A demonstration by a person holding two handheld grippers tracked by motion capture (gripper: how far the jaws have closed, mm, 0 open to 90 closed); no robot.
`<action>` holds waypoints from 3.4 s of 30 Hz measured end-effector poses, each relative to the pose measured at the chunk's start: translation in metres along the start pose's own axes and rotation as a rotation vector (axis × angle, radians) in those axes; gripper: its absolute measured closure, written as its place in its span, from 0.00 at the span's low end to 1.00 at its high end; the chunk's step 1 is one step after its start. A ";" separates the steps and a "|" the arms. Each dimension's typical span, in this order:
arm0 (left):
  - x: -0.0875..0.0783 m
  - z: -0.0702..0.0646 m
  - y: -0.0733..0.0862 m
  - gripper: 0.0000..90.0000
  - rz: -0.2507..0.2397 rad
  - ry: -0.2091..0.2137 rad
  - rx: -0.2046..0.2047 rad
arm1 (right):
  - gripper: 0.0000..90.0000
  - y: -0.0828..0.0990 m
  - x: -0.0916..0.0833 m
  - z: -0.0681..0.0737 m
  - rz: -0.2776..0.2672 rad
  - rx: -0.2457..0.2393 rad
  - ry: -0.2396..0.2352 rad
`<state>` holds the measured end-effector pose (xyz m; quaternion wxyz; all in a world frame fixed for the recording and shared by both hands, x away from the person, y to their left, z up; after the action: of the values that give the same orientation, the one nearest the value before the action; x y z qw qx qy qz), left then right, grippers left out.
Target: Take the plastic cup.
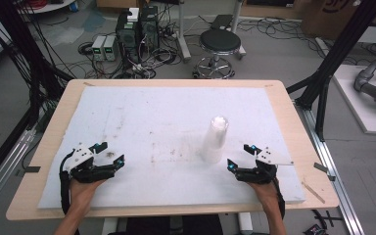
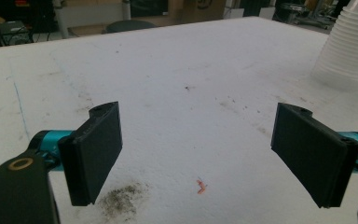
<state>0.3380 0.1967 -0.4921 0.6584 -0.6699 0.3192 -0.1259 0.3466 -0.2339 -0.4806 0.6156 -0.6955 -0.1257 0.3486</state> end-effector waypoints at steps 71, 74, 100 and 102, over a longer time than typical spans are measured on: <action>0.000 -0.001 -0.001 0.18 -0.002 0.009 0.004 | 0.16 -0.162 -0.007 0.016 0.203 -0.177 -0.210; 0.000 0.000 -0.001 0.18 -0.008 0.009 -0.006 | 0.16 -0.163 0.004 0.019 0.252 -0.193 -0.236; 0.002 -0.002 0.000 0.18 0.011 0.006 0.016 | 0.22 -0.132 0.046 0.029 0.510 -0.271 -0.295; 0.002 -0.002 0.000 0.18 0.010 0.007 0.014 | 0.25 -0.131 0.047 0.030 0.511 -0.272 -0.303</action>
<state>0.3381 0.1943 -0.4924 0.6627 -0.6630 0.3240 -0.1273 0.3947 -0.1549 -0.3724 0.3840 -0.7205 -0.0828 0.5714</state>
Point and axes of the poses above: each handheld gripper's, and its own axes: x roughly forward along the jaws, y roughly out of its underside, z roughly to its left, the point moved 8 cm from there along x, roughly forward along the jaws, and after that the axes turned 1 degree about y, right-handed, at the moved point
